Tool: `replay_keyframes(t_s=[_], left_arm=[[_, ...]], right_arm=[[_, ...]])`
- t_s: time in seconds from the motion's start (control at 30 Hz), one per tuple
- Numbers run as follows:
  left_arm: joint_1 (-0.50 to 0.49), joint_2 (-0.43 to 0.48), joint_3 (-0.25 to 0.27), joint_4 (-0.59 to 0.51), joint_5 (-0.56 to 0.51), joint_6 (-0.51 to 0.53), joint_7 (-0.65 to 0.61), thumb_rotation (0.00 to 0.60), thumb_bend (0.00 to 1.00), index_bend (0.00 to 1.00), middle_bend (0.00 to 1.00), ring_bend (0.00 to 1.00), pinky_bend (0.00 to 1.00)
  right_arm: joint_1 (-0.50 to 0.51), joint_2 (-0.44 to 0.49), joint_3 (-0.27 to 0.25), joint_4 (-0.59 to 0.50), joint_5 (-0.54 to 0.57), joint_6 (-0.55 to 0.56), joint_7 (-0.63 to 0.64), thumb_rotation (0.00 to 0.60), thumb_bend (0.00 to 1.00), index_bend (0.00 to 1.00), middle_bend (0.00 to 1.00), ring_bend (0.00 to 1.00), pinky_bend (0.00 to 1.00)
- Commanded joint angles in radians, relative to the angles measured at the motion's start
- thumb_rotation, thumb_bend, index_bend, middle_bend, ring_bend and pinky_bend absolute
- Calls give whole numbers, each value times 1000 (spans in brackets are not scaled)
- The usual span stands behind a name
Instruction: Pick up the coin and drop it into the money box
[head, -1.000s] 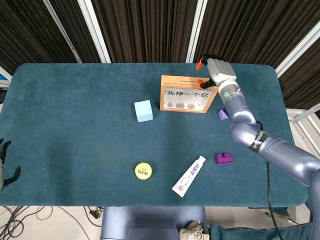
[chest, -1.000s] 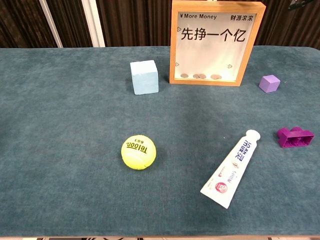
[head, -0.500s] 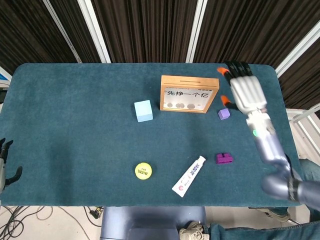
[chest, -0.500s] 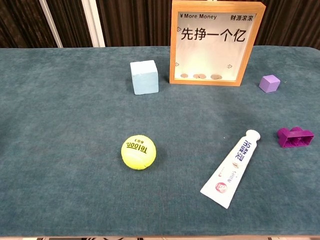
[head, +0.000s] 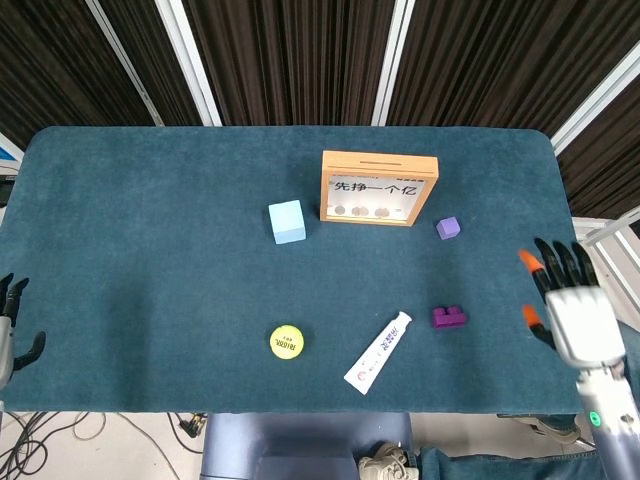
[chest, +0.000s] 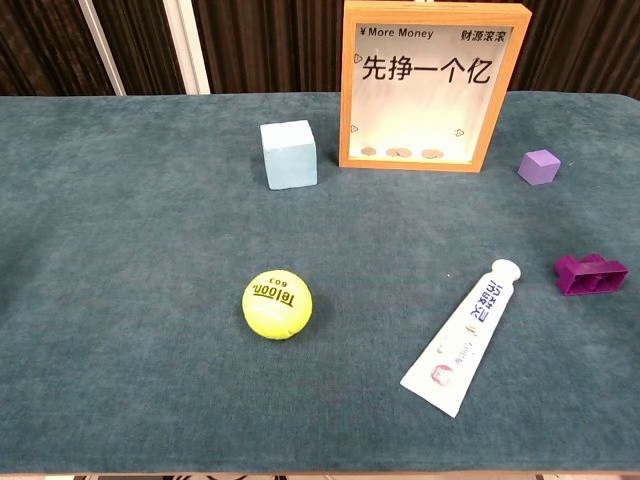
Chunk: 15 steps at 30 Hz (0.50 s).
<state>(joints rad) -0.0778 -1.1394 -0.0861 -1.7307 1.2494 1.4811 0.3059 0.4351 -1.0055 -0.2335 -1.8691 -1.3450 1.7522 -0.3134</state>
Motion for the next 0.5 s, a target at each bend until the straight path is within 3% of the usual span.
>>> replay_keyframes(t_s=[0.03, 0.5], left_arm=[[0, -5, 4, 9, 23, 10, -1, 600, 338, 104, 5, 0, 0], [-3, -22, 44, 110, 228, 69, -118, 600, 338, 103, 4, 0, 0]], right_arm=[[-96, -54, -32, 35, -48, 68, -31, 600, 427, 144, 63, 0, 0], [-222, -149, 63, 249, -31, 69, 100, 600, 426, 143, 59, 0, 0]])
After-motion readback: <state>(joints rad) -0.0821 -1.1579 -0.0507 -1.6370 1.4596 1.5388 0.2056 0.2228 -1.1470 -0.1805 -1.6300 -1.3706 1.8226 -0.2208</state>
